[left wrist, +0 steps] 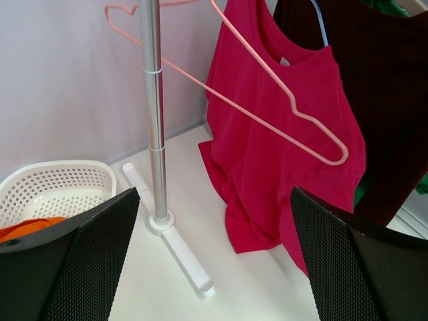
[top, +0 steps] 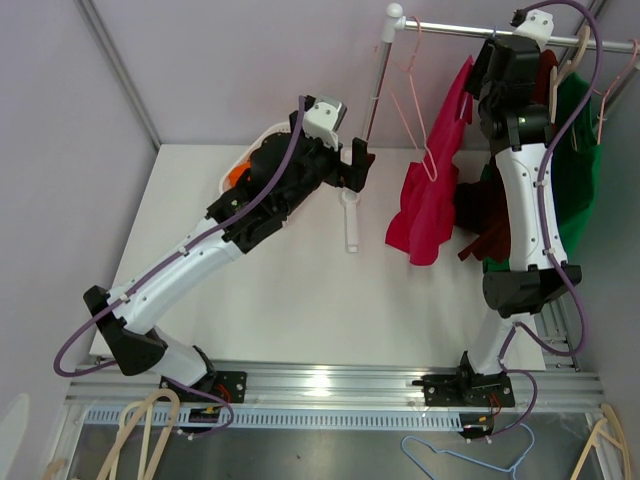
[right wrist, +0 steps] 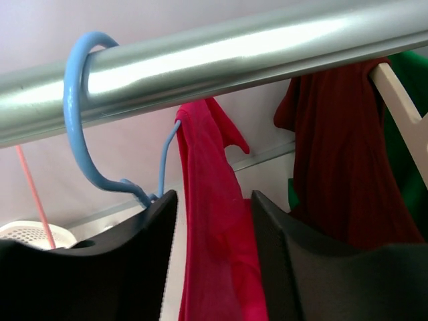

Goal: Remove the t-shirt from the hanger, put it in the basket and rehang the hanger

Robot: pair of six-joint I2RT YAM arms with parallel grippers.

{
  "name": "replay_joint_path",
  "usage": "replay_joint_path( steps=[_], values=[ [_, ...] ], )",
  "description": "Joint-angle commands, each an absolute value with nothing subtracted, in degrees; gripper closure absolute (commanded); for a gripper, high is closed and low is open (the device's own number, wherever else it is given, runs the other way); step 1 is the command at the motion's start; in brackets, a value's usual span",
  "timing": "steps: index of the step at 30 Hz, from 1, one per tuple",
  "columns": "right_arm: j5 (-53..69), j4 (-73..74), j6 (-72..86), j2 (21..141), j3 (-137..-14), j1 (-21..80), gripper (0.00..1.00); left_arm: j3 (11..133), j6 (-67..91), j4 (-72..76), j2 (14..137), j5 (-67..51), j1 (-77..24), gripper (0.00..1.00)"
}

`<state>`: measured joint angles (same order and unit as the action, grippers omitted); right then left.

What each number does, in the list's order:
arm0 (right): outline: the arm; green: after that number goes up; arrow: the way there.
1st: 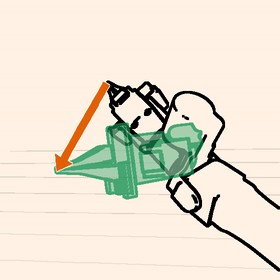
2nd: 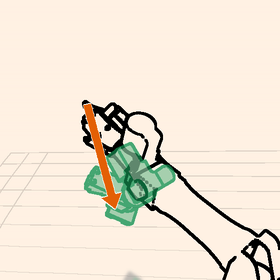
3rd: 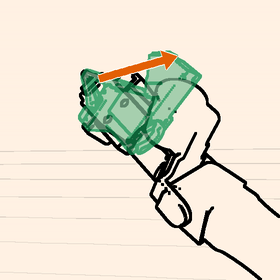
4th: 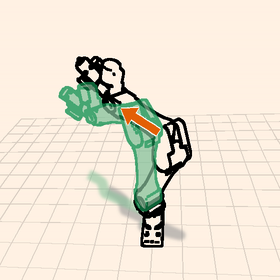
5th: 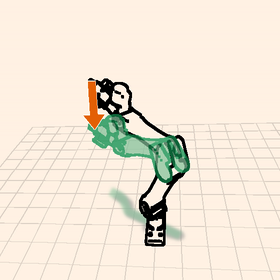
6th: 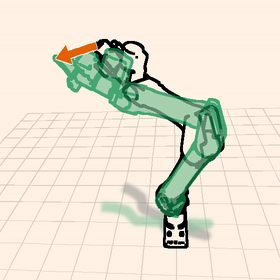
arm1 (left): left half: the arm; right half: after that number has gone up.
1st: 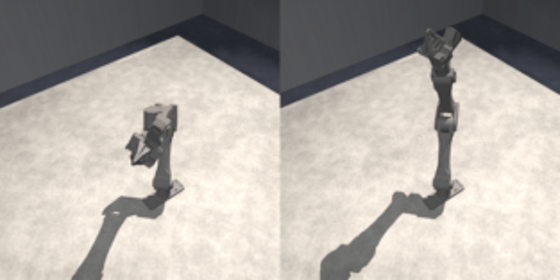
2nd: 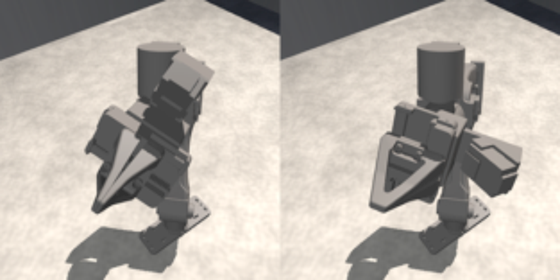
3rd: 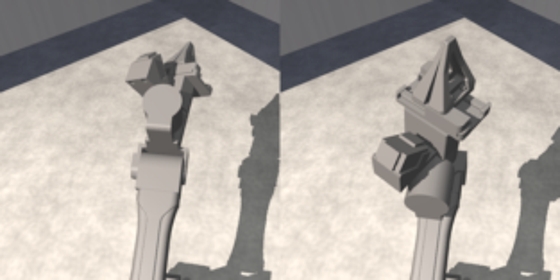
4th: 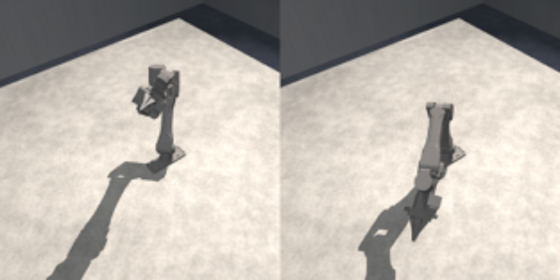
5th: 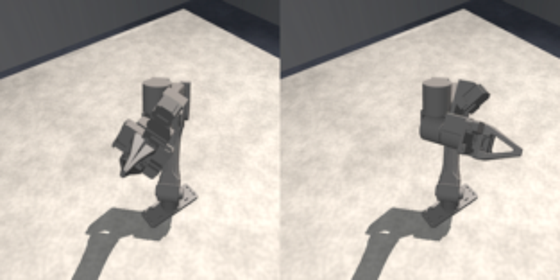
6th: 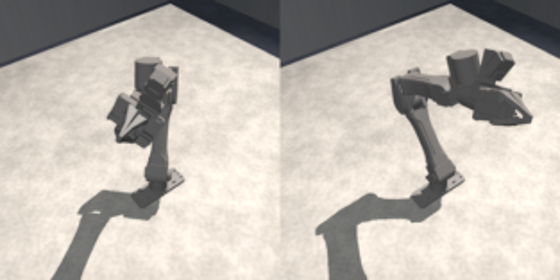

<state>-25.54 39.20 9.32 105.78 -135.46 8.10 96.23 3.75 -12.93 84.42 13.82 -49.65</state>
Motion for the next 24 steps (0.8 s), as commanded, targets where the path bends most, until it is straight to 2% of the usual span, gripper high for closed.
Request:
replay_joint_path(
  steps=[1, 2, 3, 24],
  values=[
    [-24.9, 38.2, 9.5, 105.4, -136.6, 8.3, 0.45, 95.6, 2.2, -10.5, 82.5, 14.4, -49.9, 0.00],
    [-26.4, 37.9, 9.1, 104.4, -136.1, 8.4, 0.38, 95.5, 2.2, -10.4, 82.4, 14.3, -49.9, 0.00],
    [-27.1, 37.2, 8.6, 103.9, -134.7, 9.0, 0.38, 95.5, 2.2, -10.4, 82.4, 14.2, -49.9, 0.00],
    [-34.3, 38.9, 7.4, 96.3, -130.6, 17.1, 0.38, 95.8, 2.5, -10.4, 83.1, 13.0, -50.8, 0.01]
  ],
)
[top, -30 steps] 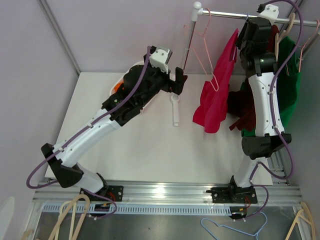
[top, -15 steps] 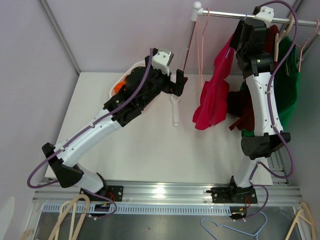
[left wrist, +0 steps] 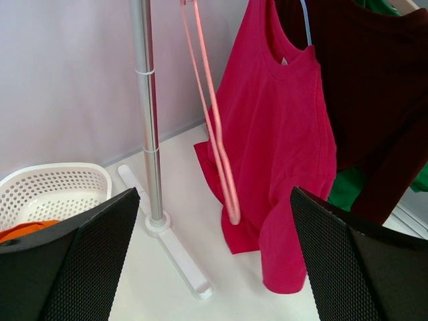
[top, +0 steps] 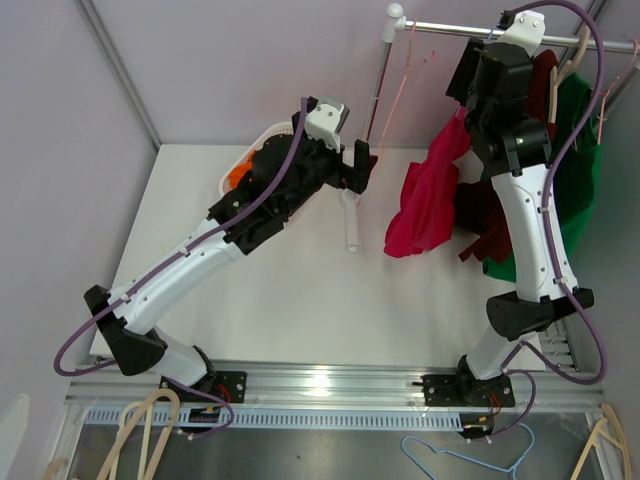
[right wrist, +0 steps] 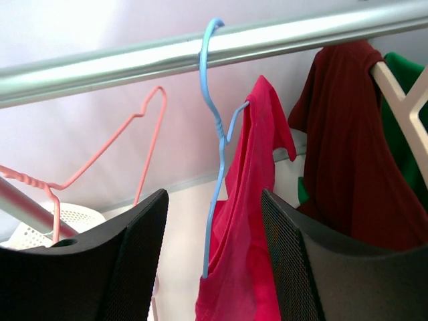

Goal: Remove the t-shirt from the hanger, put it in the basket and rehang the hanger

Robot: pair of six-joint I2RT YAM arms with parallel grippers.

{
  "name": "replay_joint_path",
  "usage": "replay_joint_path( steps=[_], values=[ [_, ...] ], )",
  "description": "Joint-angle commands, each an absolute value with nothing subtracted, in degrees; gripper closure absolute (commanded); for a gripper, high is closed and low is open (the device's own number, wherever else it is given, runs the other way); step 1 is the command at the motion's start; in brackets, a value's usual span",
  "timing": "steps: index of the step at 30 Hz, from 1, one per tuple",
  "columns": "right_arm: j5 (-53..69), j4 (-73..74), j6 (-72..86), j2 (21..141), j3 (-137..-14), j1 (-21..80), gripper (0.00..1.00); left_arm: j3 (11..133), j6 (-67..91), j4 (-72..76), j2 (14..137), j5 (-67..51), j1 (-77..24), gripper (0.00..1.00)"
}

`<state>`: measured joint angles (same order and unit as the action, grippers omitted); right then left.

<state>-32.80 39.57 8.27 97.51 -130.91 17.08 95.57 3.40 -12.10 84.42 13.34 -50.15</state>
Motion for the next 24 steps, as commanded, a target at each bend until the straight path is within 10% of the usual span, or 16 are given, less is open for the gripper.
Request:
replay_joint_path(
  steps=[1, 15, 20, 24],
  values=[
    [-34.3, 38.5, 7.2, 96.8, -131.4, 17.0, 0.38, 95.7, 2.5, -10.3, 83.2, 13.0, -50.9, 0.00],
    [-31.3, 39.6, 8.2, 107.5, -142.9, 12.5, 0.40, 95.9, 1.1, -10.7, 82.8, 14.3, -51.0, 0.00],
    [-31.0, 37.8, 7.6, 108.8, -143.0, 12.1, 0.65, 95.5, 0.6, -10.5, 83.0, 14.8, -51.0, 0.00],
    [-30.3, 36.1, 7.6, 109.2, -142.9, 11.7, 0.67, 95.1, 0.4, -10.3, 83.1, 15.1, -51.0, 0.01]
  ],
)
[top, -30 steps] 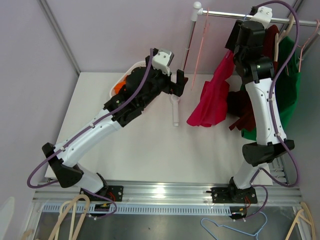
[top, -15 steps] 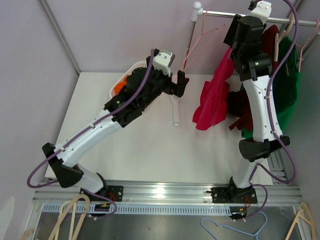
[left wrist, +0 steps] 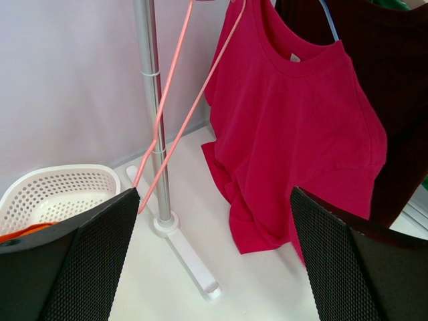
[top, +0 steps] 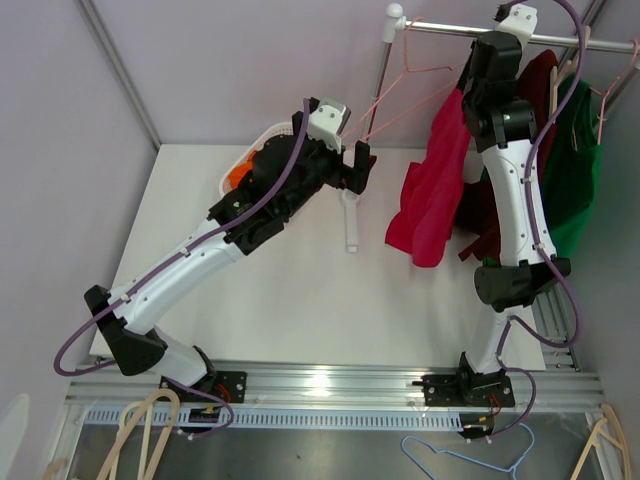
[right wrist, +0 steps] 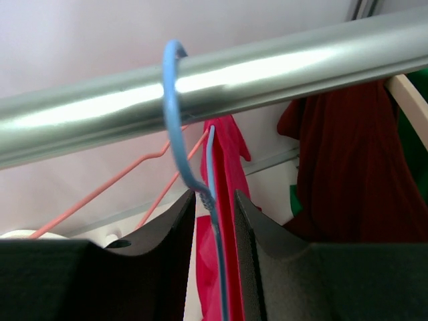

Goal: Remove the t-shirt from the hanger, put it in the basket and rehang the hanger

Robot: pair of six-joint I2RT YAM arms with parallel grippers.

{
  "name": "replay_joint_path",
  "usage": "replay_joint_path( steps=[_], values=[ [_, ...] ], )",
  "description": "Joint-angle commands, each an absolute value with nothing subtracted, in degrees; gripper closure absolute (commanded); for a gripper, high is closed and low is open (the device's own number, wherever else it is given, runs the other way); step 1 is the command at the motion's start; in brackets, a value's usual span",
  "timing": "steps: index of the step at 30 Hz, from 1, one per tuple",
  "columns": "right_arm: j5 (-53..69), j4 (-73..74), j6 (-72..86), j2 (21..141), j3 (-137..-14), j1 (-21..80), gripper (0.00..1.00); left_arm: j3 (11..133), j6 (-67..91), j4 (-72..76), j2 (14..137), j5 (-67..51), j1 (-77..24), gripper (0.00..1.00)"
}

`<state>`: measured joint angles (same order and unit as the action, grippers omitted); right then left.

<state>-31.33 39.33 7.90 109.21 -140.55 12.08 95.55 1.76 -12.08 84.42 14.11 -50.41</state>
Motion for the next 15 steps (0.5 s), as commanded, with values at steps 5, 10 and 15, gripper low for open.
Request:
replay_joint_path(
  steps=[5, 10, 15],
  values=[
    [-28.0, 35.1, 8.1, 110.3, -143.2, 10.7, 0.72, 95.2, 0.1, -10.5, 83.4, 15.3, -51.0, 0.00],
    [-28.0, 35.3, 7.9, 111.0, -143.5, 10.5, 0.83, 94.5, 0.1, -10.3, 83.1, 15.5, -51.0, 0.00],
    [-27.3, 35.5, 7.8, 111.5, -143.3, 10.4, 0.86, 94.4, 0.1, -10.4, 83.1, 15.5, -51.0, 0.01]
  ],
)
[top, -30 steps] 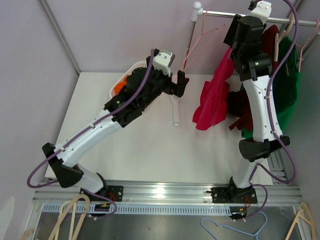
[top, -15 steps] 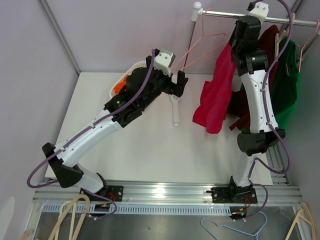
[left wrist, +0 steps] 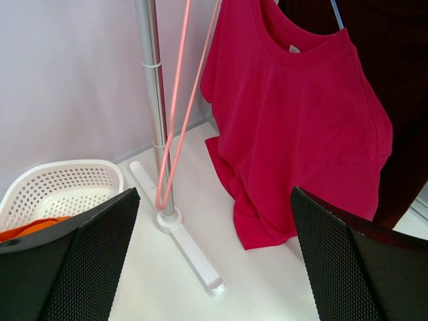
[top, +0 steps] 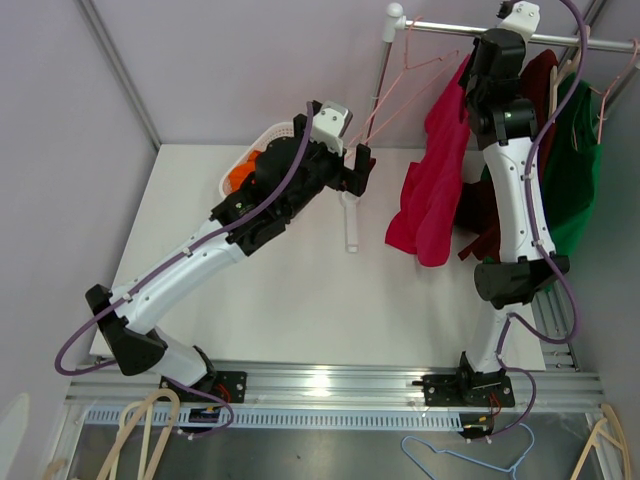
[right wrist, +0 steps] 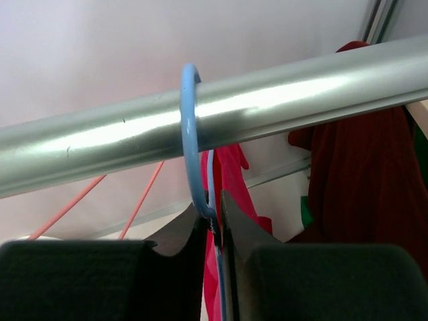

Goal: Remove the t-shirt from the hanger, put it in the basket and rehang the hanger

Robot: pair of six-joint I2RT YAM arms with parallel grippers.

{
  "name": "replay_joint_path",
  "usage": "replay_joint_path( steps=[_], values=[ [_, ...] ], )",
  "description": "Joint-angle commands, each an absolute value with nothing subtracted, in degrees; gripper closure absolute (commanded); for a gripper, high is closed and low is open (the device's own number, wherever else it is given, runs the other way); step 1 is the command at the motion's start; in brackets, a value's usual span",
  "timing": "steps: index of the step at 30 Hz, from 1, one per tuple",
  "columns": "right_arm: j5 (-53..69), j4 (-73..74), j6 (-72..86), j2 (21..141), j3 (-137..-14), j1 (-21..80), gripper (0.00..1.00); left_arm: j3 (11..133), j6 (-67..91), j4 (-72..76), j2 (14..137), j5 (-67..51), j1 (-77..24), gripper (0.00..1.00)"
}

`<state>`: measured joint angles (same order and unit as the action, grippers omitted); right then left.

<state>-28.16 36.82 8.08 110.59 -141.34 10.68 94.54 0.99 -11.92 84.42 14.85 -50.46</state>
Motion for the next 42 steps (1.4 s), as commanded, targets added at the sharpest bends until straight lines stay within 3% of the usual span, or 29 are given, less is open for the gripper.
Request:
replay_joint_path(
  steps=[1, 4, 5, 6, 8, 26, 32, 37, 42],
  values=[
    [-27.3, 35.6, 7.7, 111.5, -143.3, 10.3, 0.83, 94.4, 0.2, -10.4, 83.1, 15.5, -50.9, 0.01],
    [-27.2, 35.5, 7.6, 111.6, -143.2, 10.3, 0.80, 94.1, 0.1, -10.4, 83.1, 15.6, -51.0, 0.00],
    [-27.3, 35.3, 7.6, 111.6, -143.2, 10.3, 0.83, 94.1, 0.2, -10.3, 83.1, 15.6, -51.0, 0.01],
    [-27.3, 35.3, 7.6, 111.7, -143.3, 10.3, 0.97, 94.0, 0.2, -10.2, 83.1, 15.6, -51.0, 0.00],
    [-27.6, 35.2, 7.6, 111.7, -143.3, 10.2, 1.00, 94.0, 0.2, -10.3, 83.0, 15.6, -51.0, 0.00],
    [-25.3, 32.1, 2.6, 103.5, -143.7, 12.7, 1.00, 94.0, -3.6, -8.3, 82.3, 16.6, -52.7, 0.01],
    [-30.2, 32.2, 0.5, 96.7, -139.0, 17.0, 1.00, 87.6, -6.7, -1.2, 77.9, 17.9, -56.4, 0.01],
    [-35.7, 33.0, 3.3, 90.9, -130.0, 19.7, 1.00, 84.6, -11.5, 2.2, 75.0, 21.4, -63.0, 0.00],
    [-45.3, 35.7, 10.4, 85.0, -123.0, 23.7, 1.00, 74.2, -17.0, 9.1, 68.8, 24.4, -75.0, 0.01]
  ],
)
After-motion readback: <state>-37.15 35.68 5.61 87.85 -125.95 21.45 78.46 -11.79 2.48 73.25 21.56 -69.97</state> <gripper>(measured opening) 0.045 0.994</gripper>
